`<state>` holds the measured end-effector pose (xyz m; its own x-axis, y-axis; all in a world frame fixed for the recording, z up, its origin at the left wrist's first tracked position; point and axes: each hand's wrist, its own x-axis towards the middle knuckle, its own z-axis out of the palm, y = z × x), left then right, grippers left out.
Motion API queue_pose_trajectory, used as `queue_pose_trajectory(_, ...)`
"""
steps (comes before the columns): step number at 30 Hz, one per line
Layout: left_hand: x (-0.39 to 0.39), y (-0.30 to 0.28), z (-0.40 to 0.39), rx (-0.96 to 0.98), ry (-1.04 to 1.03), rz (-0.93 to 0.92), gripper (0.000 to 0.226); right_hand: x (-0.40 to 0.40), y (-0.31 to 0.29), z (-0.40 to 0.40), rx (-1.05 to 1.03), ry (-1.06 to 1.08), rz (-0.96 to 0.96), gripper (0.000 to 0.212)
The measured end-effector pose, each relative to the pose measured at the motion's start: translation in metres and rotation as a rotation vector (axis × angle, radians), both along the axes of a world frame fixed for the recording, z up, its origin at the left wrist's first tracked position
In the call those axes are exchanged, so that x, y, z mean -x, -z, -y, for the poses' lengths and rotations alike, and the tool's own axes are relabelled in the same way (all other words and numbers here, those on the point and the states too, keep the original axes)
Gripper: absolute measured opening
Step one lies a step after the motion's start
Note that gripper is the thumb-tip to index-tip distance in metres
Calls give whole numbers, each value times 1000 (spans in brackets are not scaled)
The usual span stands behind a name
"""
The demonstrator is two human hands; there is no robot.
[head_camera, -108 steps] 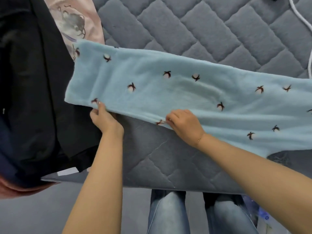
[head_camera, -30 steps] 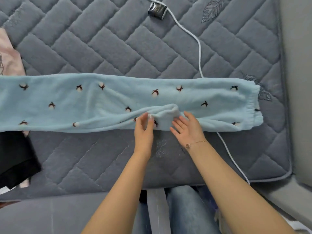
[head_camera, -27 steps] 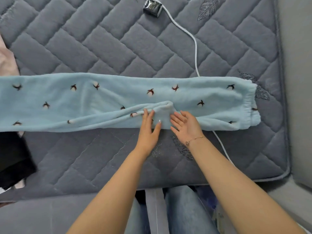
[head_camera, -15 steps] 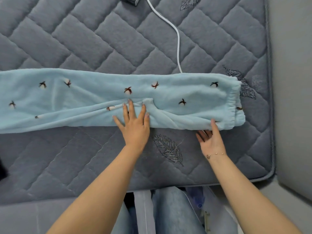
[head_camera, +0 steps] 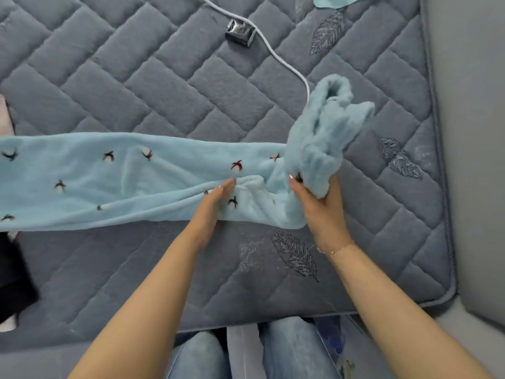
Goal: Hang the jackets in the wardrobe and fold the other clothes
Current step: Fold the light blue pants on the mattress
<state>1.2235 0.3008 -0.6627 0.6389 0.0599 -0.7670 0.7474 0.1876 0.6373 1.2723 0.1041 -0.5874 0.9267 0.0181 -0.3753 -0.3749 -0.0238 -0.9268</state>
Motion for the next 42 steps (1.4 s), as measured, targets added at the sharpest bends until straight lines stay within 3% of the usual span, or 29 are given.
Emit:
queue_pose_trajectory(3, 8, -4, -44, 299, -282, -14, 49, 23, 3, -69, 61, -389, 122, 41)
queue_pose_trajectory(6, 28, -2, -100, 455, -530, 20, 53, 40, 42, -122, 434, -821, 170, 56)
queue_pose_trajectory(8, 43, 2, -135, 588, -536, 6, 69, 51, 66, -145, 687, -1070, 113, 70)
queue_pose_trajectory(10, 52, 2, -163, 601, -384, -21, 81, 57, 79, -157, 823, -1160, 143, 79)
queue_pose_trajectory(13, 42, -2, -170, 254, -125, -71, 71, 57, 74, -153, 727, -1130, 110, 73)
queue_pose_trajectory(15, 30, -7, -156, 16, -47, -64, 76, 57, 63, -141, 555, -990, 27, 65)
queue_pose_trajectory(17, 22, -6, -141, -192, 27, 20, 69, 60, 52, -126, 558, -785, 83, 58)
queue_pose_trajectory(20, 20, -13, -145, -253, 16, 104, 47, 62, 45, -105, 801, -563, 304, 52)
queue_pose_trajectory(22, 27, -23, -173, -189, -36, 188, 39, 60, 45, -99, 897, -513, 299, 50)
queue_pose_trajectory(25, 51, -37, -244, -190, -68, 244, 41, 57, 48, -112, 932, -609, 244, 58)
queue_pose_trajectory(31, 111, -63, -418, -257, -209, 228, 43, 57, 70, -218, 943, -873, 460, 65)
queue_pose_trajectory(33, 124, -55, -452, -415, -194, 165, 48, 63, 82, -255, 1005, -972, 535, 69)
queue_pose_trajectory(38, 130, -20, -447, -1163, 27, -126, 42, 75, 106, -291, 1183, -1071, 637, 80)
queue_pose_trajectory(40, 127, -18, -427, -1190, -13, -197, 60, 75, 108, -280, 1158, -1068, 717, 82)
queue_pose_trajectory(42, 125, -17, -409, -1050, -55, -244, 74, 78, 105, -264, 1132, -1074, 833, 79)
